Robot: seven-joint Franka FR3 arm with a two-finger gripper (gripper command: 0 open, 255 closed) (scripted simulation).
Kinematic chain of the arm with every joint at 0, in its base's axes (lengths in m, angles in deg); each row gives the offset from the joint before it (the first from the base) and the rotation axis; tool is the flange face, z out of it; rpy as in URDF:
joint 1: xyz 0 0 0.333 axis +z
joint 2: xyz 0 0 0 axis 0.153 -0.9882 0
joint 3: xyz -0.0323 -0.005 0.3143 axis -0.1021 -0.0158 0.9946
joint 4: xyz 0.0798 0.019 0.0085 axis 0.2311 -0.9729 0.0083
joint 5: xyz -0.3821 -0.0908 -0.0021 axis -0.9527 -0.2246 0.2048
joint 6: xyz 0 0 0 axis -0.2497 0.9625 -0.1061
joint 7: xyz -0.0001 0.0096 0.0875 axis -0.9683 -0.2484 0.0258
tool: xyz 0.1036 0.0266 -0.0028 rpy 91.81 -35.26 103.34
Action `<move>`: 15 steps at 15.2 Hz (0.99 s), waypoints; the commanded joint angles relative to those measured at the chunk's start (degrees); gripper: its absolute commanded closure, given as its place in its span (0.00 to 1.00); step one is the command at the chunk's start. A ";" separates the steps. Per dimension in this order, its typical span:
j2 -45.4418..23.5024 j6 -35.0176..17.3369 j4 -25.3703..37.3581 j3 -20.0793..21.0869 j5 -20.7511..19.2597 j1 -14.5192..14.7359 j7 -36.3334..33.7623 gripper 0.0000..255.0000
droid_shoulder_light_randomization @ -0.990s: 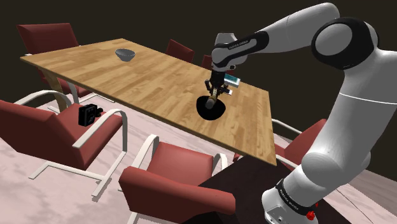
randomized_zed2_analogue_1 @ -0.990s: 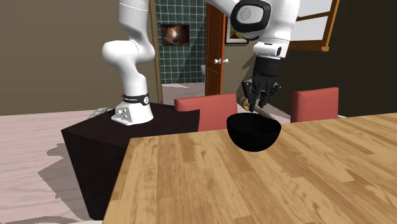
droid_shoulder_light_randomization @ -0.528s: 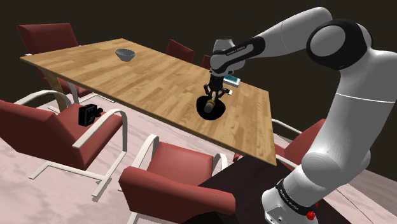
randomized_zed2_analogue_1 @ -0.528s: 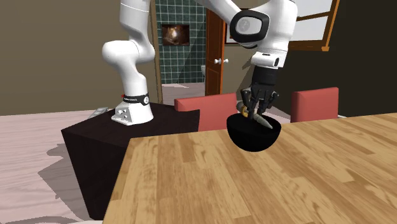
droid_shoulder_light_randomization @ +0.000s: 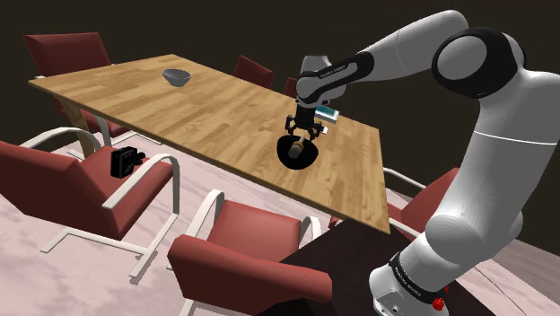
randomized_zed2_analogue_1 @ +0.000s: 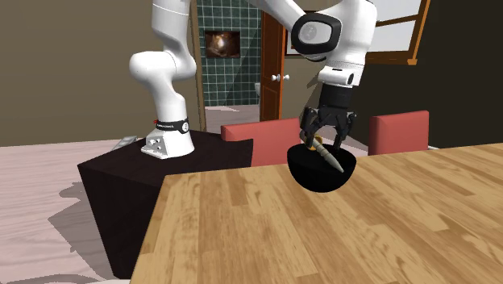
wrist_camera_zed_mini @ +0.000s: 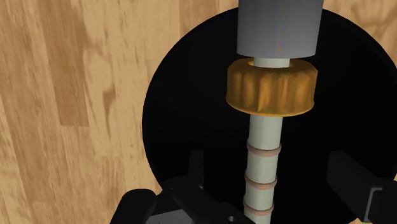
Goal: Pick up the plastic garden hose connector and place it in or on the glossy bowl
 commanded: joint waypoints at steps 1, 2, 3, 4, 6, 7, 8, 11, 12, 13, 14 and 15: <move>0.00 0.00 0.00 0.00 0.00 0.00 0.00 0.00; 0.00 0.00 0.00 0.00 0.00 0.00 0.00 0.00; 0.00 0.00 0.00 0.00 0.00 0.00 0.00 0.00; 0.85 1.69 0.84 0.11 0.20 0.06 0.13 0.00; 2.35 5.12 2.77 0.32 0.56 0.18 0.36 0.00; 2.87 6.49 3.63 0.39 0.69 0.24 0.45 0.00; 2.87 6.49 3.63 0.39 0.69 0.24 0.45 0.00; 2.87 6.49 3.63 0.39 0.69 0.24 0.45 0.00; 2.87 6.49 3.63 0.39 0.69 0.24 0.45 0.00; 2.87 6.49 3.63 0.39 0.69 0.24 0.45 0.00; 2.87 6.49 3.63 0.39 0.69 0.24 0.45 0.00; 2.87 6.48 3.62 0.39 0.69 0.24 0.44 0.00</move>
